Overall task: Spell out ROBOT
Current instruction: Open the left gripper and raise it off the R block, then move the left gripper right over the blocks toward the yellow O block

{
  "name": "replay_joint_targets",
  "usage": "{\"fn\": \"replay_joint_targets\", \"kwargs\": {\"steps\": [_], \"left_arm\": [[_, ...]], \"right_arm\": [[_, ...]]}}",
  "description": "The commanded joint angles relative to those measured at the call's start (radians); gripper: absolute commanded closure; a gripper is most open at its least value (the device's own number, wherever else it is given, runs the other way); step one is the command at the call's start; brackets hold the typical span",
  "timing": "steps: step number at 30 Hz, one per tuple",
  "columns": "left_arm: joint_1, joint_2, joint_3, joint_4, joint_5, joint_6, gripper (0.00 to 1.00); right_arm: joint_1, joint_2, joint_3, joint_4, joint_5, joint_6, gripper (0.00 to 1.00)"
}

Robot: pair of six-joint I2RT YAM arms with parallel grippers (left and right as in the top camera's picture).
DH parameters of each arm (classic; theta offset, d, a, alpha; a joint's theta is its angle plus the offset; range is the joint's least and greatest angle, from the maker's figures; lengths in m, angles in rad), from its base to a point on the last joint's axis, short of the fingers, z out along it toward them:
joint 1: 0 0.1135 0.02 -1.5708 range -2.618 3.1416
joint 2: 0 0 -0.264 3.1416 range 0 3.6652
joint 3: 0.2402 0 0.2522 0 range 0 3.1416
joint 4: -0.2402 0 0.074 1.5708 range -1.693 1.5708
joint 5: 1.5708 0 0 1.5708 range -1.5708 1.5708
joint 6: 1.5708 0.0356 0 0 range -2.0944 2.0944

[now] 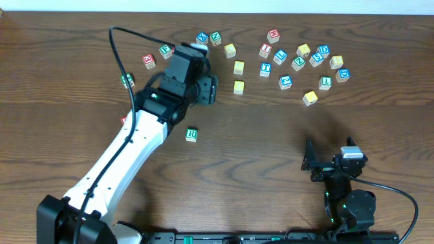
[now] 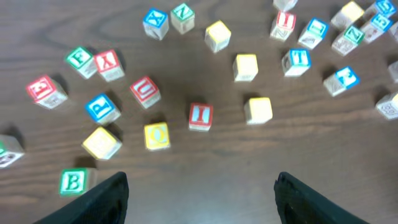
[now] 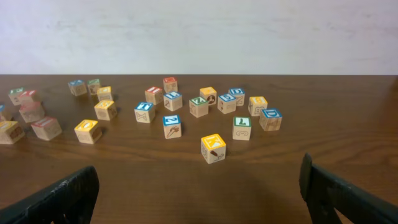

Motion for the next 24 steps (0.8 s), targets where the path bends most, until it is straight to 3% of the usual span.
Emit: {"fn": "replay_joint_targets", "kwargs": {"steps": [1, 10, 24], "left_arm": [[0.007, 0.056, 0.119, -0.071, -0.005, 0.055, 0.26], [0.007, 0.211, 0.285, -0.173, -0.001, 0.058, 0.26], [-0.042, 0.290, 0.298, -0.170, 0.024, 0.084, 0.26]], "right_arm": [[0.006, -0.001, -0.001, -0.002, 0.011, 0.014, 0.01], [0.006, -0.001, -0.001, -0.002, 0.011, 0.014, 0.01], [0.006, -0.001, -0.001, -0.002, 0.011, 0.014, 0.01]]}}
